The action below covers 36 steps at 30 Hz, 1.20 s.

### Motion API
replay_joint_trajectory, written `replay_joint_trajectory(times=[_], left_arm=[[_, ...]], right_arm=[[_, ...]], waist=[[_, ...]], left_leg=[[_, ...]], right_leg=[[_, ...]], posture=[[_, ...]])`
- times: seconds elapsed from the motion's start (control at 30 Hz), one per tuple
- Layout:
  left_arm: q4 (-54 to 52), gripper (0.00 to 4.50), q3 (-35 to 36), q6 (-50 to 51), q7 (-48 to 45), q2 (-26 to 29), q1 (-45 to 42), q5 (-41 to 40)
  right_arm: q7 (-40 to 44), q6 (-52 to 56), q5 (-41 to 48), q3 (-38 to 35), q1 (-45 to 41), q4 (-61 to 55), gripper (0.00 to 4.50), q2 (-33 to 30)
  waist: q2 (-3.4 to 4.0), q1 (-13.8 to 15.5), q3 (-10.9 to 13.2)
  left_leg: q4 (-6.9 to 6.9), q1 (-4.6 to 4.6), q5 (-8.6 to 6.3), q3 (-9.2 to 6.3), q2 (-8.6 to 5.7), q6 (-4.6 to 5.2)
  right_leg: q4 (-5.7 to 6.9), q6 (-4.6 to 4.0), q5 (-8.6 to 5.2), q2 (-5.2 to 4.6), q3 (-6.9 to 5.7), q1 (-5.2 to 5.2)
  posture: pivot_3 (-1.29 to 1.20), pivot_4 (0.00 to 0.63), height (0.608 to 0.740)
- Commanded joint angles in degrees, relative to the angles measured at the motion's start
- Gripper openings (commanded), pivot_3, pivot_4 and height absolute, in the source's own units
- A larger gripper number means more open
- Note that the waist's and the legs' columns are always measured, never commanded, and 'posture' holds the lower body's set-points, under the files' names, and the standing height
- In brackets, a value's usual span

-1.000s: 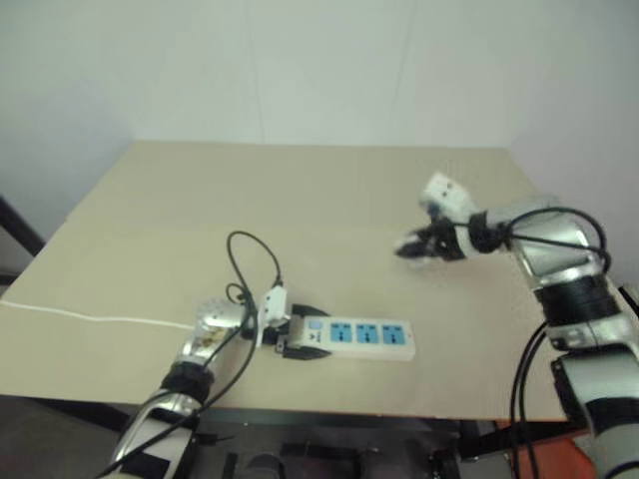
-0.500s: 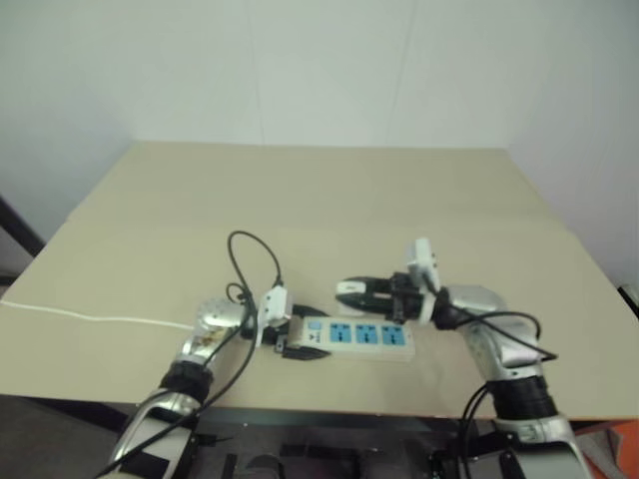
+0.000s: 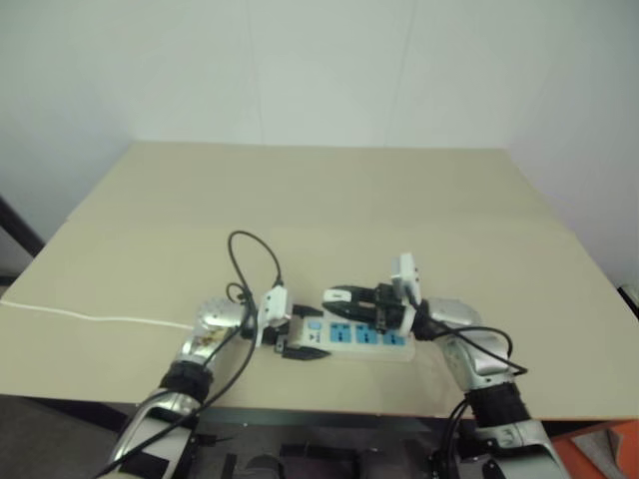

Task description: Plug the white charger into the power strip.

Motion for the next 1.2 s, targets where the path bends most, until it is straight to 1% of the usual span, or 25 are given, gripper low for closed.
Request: replay_joint_trajectory(times=[0.03, 0.23, 0.57, 0.9, 1.2], left_arm=[[0.0, 3.30, -2.4, 1.1, -0.6, 0.1, 1.2, 1.8], [-0.1, 3.30, -2.4, 1.3, -0.6, 0.1, 1.3, 1.8], [-0.4, 3.30, -2.5, 1.7, -0.8, 0.5, 1.2, 1.7], [-0.6, 3.30, -2.5, 1.9, -0.9, 0.5, 1.3, 1.6], [-0.9, 3.30, -2.5, 2.0, -1.0, 0.8, 1.5, 1.6]], right_arm=[[0.9, -2.3, 0.3, 0.0, -1.0, -0.4, 1.11, -0.8], [1.6, -5.5, -2.0, 1.1, -0.6, 1.8, 1.11, -2.0], [1.5, -9.2, -2.3, 1.6, -0.8, 3.6, 1.11, -1.6], [2.3, -9.0, -1.1, 2.2, -0.4, 2.8, 1.11, -1.5], [3.1, -11.4, -2.8, 3.5, 0.1, 4.2, 1.11, -1.5]], waist=[[0.00, 0.0, 0.0], [0.00, 0.0, 0.0], [0.00, -0.1, 0.0], [0.00, -0.1, 0.0], [0.00, -0.3, 0.0]], left_leg=[[0.00, 0.00, 0.00, 0.00, 0.00, 0.00], [0.00, 0.00, 0.00, 0.00, 0.00, 0.00], [0.00, 0.01, 0.00, 0.00, 0.00, 0.00], [0.00, 0.01, 0.00, 0.00, 0.00, 0.00], [-0.01, 0.01, 0.00, 0.00, 0.01, 0.00]], right_leg=[[0.00, 0.00, 0.00, 0.00, 0.00, 0.00], [-0.01, 0.01, 0.00, 0.00, 0.00, 0.00], [-0.01, 0.00, 0.00, 0.00, 0.01, 0.00], [-0.01, 0.00, 0.00, 0.01, 0.00, 0.00], [-0.01, 0.00, -0.01, 0.01, 0.00, 0.00]], posture=[[0.00, 0.150, 0.740], [0.00, 0.150, 0.740], [0.00, 0.150, 0.740], [0.00, 0.150, 0.740], [0.00, 0.150, 0.740]])
